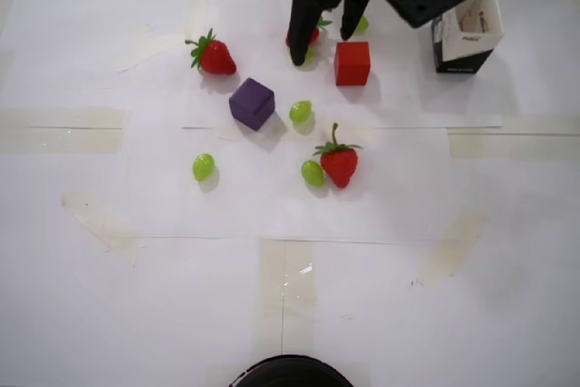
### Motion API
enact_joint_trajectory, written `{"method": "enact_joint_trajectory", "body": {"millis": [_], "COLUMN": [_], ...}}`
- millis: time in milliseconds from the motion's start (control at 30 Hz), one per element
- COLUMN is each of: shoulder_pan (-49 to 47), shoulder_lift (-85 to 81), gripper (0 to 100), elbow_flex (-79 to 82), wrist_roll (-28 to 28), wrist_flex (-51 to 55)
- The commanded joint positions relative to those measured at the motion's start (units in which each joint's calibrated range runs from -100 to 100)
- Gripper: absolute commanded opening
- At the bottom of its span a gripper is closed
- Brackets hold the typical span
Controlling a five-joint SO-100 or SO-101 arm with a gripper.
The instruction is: Put the purple cube on top of the red cube
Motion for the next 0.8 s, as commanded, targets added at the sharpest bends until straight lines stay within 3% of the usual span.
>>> {"method": "enact_joint_trajectory", "body": {"millis": [0, 400, 767], "shoulder_pan": [4.1, 13.0, 12.2], "shoulder_lift": [0.0, 13.1, 20.4], "gripper": [26, 27, 28], "elbow_flex": [-1.6, -13.7, -18.0], "wrist_roll": [3.7, 15.1, 15.6], "wrist_flex": [-3.2, -6.9, -6.8]}}
